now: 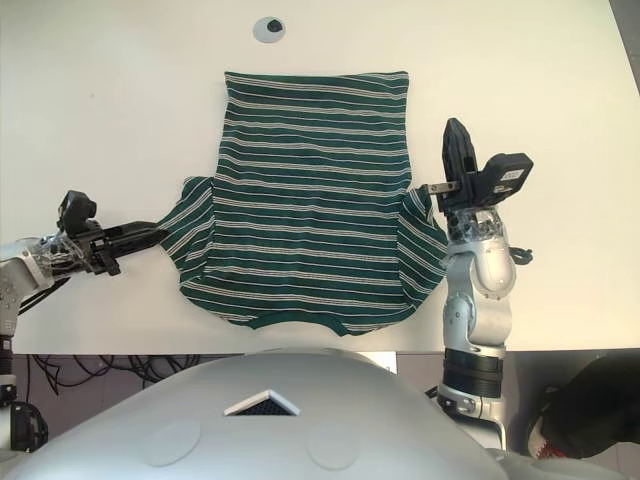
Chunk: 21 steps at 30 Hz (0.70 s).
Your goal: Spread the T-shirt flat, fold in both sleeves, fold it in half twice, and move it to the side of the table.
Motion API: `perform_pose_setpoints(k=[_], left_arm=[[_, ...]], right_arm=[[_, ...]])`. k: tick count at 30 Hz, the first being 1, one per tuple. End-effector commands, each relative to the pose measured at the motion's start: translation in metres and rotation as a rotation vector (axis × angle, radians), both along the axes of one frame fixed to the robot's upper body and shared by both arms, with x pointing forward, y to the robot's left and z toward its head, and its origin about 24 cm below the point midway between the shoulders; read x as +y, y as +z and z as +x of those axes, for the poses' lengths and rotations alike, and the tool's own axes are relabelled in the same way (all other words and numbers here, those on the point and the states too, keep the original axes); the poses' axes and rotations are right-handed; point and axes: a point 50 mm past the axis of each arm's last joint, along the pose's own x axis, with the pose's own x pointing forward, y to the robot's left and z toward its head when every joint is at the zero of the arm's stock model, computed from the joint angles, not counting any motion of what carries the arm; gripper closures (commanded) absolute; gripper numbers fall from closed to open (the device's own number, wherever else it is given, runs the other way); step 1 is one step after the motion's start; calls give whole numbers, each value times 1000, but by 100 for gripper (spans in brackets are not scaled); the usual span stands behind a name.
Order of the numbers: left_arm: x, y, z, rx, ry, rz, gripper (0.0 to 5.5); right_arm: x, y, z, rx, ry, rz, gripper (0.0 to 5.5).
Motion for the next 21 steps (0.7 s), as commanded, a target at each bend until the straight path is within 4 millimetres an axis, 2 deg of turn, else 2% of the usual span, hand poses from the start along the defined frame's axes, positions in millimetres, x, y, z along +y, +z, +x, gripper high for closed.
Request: perform_pose_setpoints(k=[1,4,7,9,13,17,21], left_arm=[[-3,-1,2,-10,36,-10,497],[-12,17,9,-112,-7,-70,547],[-30,31,10,-169,-74,-118,547],[-48,32,11,-190,-139,-129,547],[-90,24,7,-200,-256,-158,547],[-117,14,4,-215,-349,-87,547],[-129,-7,-3,-193,-362,13,547]], right_arm=[[2,0,3,8,2,-12,550],[3,-1,3,9,6,-17,550],[5,-1,4,12,15,-20,550],[7,-1,5,14,21,-23,550],[12,-2,8,24,47,-38,550],[13,-2,6,33,52,-46,550],[14,-1,4,53,61,-52,550]])
